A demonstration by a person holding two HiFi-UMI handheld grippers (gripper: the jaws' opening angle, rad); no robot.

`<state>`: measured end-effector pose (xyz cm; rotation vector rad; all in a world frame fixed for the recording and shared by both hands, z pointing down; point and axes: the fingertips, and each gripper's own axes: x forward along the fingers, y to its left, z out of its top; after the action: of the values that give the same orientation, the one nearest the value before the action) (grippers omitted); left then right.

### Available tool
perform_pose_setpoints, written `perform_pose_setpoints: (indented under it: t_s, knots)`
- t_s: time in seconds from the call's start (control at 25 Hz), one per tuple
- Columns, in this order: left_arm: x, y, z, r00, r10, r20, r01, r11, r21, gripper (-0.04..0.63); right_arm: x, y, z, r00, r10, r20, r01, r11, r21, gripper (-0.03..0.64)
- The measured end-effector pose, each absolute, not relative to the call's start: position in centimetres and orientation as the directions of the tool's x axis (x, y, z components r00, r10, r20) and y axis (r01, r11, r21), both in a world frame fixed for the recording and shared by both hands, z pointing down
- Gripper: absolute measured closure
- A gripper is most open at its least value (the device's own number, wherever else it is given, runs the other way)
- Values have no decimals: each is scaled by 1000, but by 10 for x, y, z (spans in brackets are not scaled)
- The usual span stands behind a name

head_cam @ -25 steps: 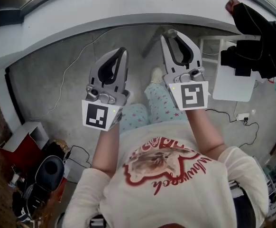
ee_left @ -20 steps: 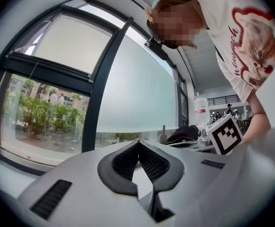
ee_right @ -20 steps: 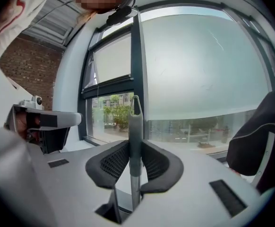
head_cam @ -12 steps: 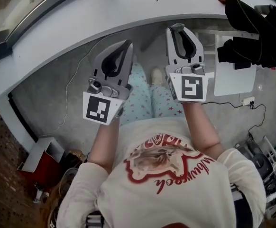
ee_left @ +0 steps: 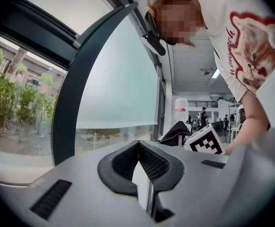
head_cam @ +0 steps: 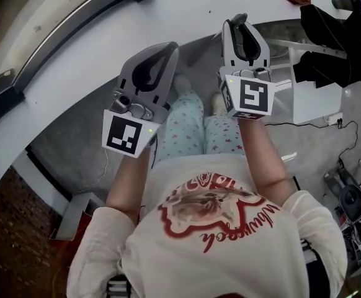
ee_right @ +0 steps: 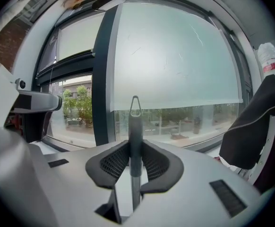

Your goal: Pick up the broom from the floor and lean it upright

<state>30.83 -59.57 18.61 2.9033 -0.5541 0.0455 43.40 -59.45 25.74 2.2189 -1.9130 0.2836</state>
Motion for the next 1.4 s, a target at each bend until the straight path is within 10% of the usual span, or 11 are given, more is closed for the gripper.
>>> perform_pose_setpoints:
  t_s: [1.4]
  knots:
    - [351,-561,187,863,-502,55,-504,-852,141,574,492,-560,172,-56,-997,48,-998,58,39,426]
